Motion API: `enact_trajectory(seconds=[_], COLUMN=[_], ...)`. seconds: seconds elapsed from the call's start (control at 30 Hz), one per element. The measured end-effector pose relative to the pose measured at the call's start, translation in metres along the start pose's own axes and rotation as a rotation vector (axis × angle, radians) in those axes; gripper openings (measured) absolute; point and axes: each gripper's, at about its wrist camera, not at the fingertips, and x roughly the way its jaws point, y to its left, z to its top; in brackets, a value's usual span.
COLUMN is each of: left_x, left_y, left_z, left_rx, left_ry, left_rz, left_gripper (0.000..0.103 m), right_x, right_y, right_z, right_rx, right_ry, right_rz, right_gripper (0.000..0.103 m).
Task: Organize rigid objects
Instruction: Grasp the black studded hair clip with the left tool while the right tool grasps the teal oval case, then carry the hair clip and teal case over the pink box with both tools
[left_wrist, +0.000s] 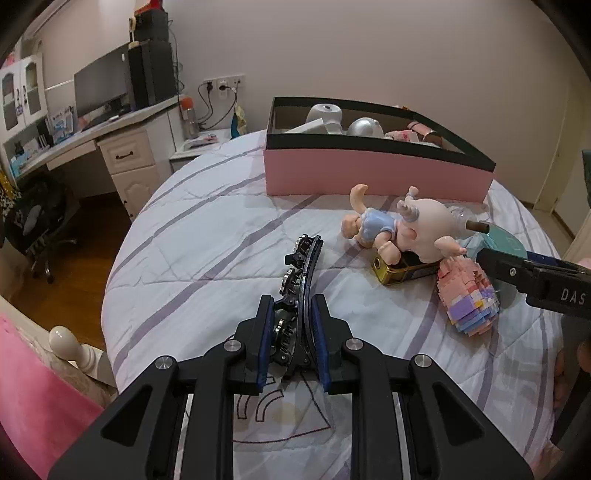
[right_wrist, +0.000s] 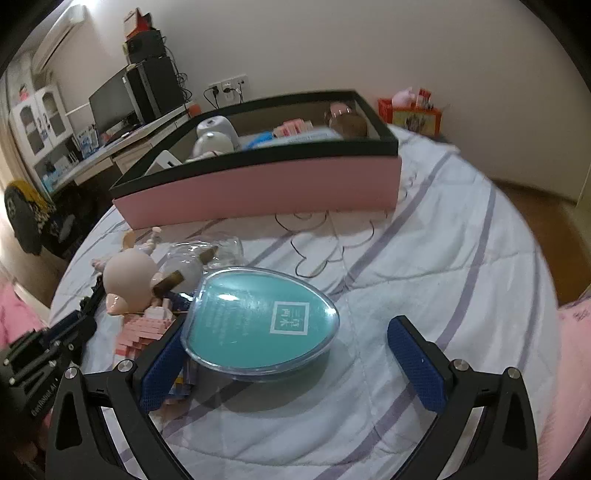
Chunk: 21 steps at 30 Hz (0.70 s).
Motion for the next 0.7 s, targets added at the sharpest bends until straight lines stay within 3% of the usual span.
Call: enact_trajectory(seconds=[0.1,0.2,0.23,0.7], left_x=[-0.001,-0.004,-0.005,-0.008], left_y=[-0.002,0.000,0.000,0.002], left_z=[0.001,0.002,0.002,0.008], left_rx=[0.002,0.000,0.002,-0.011], left_ry=[-0.005,-0.008,-0.006,-0.013], left_rz=[-0.002,-0.011,-0.012,-0.037], left_gripper=[0.020,0.020,0.020,0.020], right_x=[0.000,-0.004,-0.005,-0.010], right_y=[0.003,0.002,0.001,-0.003], right_z=[0.001,-0.002,-0.003,0.004], right_rx=[-0.017,-0.045,-0.053,-0.082], right_ry=[0.004,-0.003,-0.002,-0.040], right_rz=[-0.013,-0.056,-0.070,-0.015], right_gripper=[0.098,0.073,0.071,0.071])
